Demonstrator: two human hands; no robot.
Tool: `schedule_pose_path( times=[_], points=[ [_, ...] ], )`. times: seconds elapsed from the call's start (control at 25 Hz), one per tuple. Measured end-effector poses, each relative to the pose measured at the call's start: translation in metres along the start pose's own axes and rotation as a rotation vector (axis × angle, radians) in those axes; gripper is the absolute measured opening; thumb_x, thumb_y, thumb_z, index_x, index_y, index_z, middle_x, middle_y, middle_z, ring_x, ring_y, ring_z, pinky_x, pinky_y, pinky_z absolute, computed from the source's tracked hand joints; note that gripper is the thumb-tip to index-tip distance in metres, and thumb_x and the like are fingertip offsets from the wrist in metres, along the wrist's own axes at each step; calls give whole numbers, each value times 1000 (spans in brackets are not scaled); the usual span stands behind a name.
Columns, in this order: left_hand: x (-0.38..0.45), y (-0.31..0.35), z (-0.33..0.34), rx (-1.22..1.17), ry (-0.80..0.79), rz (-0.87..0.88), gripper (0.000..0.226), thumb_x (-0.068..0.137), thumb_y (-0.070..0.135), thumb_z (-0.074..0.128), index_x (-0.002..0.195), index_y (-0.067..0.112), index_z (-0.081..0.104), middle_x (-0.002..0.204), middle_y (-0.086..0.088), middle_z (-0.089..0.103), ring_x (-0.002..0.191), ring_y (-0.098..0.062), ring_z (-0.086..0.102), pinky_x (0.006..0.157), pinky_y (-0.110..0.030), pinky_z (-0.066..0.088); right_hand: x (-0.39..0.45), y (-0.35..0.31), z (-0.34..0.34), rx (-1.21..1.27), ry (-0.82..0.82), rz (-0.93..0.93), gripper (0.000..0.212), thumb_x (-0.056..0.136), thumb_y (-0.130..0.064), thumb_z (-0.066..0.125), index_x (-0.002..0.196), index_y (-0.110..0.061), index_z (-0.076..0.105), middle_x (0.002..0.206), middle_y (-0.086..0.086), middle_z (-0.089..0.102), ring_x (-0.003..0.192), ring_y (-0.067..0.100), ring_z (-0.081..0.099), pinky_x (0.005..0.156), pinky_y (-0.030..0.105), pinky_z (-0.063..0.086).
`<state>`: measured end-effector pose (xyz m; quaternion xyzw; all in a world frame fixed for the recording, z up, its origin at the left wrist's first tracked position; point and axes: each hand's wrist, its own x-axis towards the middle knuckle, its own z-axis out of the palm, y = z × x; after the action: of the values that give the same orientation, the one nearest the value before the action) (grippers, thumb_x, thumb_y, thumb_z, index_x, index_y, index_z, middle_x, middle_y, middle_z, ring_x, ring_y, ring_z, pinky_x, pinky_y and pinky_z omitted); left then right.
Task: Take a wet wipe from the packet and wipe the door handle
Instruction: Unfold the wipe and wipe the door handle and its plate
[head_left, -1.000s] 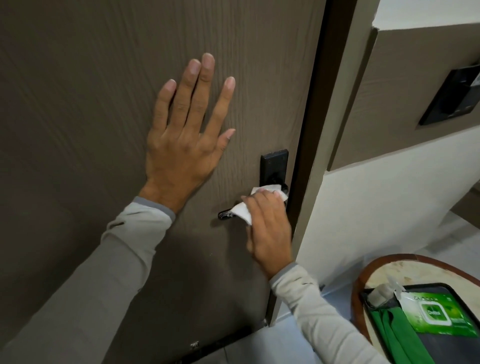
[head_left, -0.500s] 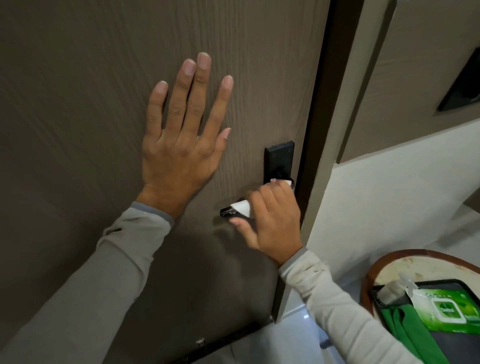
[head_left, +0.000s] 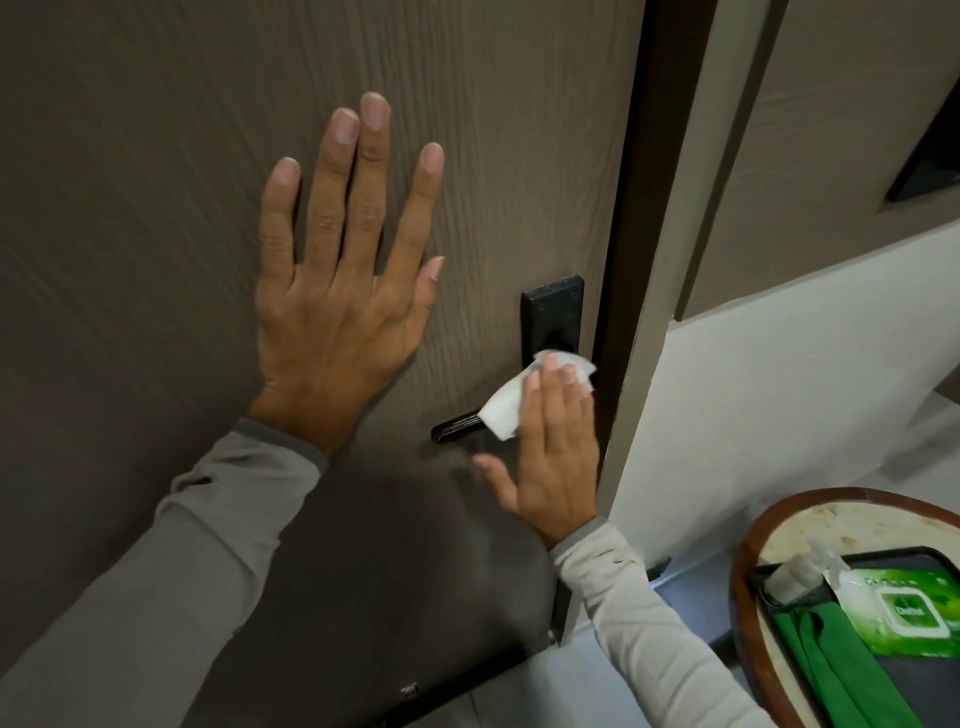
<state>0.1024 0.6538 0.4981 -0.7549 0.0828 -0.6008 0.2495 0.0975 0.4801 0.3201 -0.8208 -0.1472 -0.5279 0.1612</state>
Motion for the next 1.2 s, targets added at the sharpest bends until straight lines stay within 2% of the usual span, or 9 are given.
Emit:
schedule_pose_path(
  times=[0.08, 0.2, 0.28, 0.4, 0.48, 0.64, 0.84, 1.04, 1.2],
  points=[
    [1, 3, 0, -5, -8, 16, 59, 116, 44, 37, 166, 14, 30, 162, -24, 41, 150, -38, 40, 122, -55, 24, -4, -22, 7, 40, 27, 134, 91, 102, -71, 27, 164, -8, 3, 171, 18, 12, 164, 26, 1, 135, 41, 4],
    [1, 0, 2, -7, -26, 55, 61, 117, 47, 35, 168, 15, 26, 164, -24, 37, 152, -38, 35, 122, -56, 17, -24, -77, 21, 137, 12, -9, 94, 100, -73, 30, 164, -5, 13, 176, 11, 5, 163, 28, 11, 134, 43, 8],
    [-2, -3, 3, -13, -38, 81, 64, 116, 49, 35, 169, 16, 23, 166, -24, 33, 153, -38, 29, 123, -58, 11, -19, -55, 22, 127, 18, -43, 93, 100, -72, 31, 164, -8, 13, 176, 9, 8, 163, 25, 11, 134, 41, 8],
    [-3, -2, 4, -19, -35, 103, 67, 114, 53, 38, 169, 17, 24, 166, -25, 32, 153, -40, 26, 123, -59, 6, 1, -9, 16, 95, 93, 229, 92, 99, -75, 26, 164, -12, 9, 171, 13, 13, 164, 23, 7, 134, 42, 9],
    [-1, -1, 4, -29, -49, 119, 69, 113, 56, 38, 169, 18, 25, 166, -26, 32, 152, -41, 24, 123, -59, 3, -2, -26, 16, 145, 87, 265, 96, 98, -77, 25, 164, -9, 8, 175, 11, 5, 164, 27, 6, 134, 44, 9],
    [-2, 0, 2, -46, -44, 103, 70, 113, 56, 38, 169, 17, 23, 169, -23, 18, 156, -40, 17, 122, -61, 8, -20, -51, 21, 199, 11, 59, 100, 97, -78, 29, 164, -6, 11, 176, 10, 4, 163, 30, 13, 134, 43, 11],
    [-1, 0, 2, -38, -54, 104, 71, 113, 56, 38, 170, 16, 20, 166, -23, 8, 154, -37, 13, 121, -63, 13, 6, -4, 17, 313, 136, 260, 101, 94, -78, 34, 164, -10, 9, 176, 7, 6, 161, 36, 16, 132, 48, 19],
    [-5, 0, 1, -40, -54, 93, 72, 113, 56, 39, 170, 16, 19, 167, -23, 8, 154, -36, 12, 121, -63, 15, -8, -19, 14, 392, 76, 283, 109, 92, -82, 36, 164, -8, 1, 176, 13, -2, 162, 40, 9, 133, 47, 14],
    [-3, -1, 1, -56, -52, 86, 72, 112, 56, 40, 169, 16, 21, 167, -22, 9, 154, -36, 12, 121, -65, 21, 1, -11, 3, 507, 46, 425, 109, 91, -84, 38, 164, -13, -3, 173, 18, 8, 162, 37, 8, 134, 49, 16]
  ],
)
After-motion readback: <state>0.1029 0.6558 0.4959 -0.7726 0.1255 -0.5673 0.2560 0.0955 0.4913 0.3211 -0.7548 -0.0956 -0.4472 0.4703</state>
